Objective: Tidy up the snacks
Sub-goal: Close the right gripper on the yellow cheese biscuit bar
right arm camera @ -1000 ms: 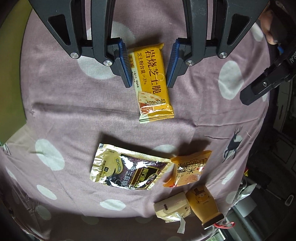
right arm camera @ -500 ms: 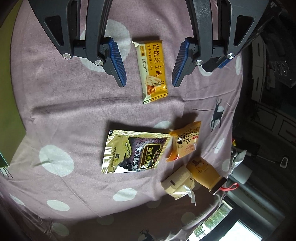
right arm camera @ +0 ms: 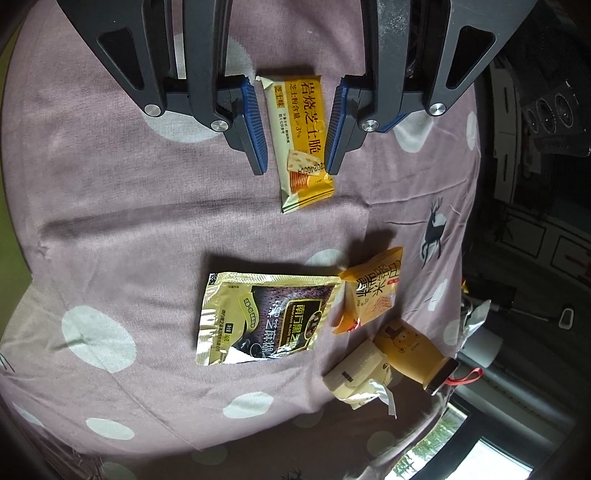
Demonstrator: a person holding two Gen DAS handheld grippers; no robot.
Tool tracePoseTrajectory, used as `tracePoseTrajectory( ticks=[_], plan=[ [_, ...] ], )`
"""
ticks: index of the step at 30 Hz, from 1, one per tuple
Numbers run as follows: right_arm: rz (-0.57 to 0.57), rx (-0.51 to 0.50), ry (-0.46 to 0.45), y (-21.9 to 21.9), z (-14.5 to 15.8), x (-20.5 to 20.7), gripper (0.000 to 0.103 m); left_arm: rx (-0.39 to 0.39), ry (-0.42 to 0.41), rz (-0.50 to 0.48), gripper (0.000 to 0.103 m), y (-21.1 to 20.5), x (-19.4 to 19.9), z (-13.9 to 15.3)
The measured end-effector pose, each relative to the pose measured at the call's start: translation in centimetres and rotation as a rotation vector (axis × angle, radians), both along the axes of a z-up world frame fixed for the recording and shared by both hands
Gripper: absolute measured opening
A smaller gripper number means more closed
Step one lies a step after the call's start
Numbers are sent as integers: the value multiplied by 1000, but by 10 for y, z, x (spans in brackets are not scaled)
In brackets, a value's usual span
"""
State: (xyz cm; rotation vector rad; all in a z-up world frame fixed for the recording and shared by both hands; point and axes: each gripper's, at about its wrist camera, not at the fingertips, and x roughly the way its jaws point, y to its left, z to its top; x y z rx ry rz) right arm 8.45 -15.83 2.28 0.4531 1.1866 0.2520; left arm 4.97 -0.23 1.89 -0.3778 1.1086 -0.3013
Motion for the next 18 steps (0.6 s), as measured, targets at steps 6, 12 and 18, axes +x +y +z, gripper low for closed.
tracePoseTrajectory(
  ticks=[6, 12, 18],
  plan=[
    [7, 15, 37, 3, -11, 4, 35, -20, 27, -6, 25, -4, 3, -7],
    [29, 42, 52, 5, -14, 5, 35, -78, 55, -31, 24, -8, 4, -11],
    [22, 49, 30, 5, -8, 2, 35, -81, 14, -44, 24, -8, -2, -1]
  ],
)
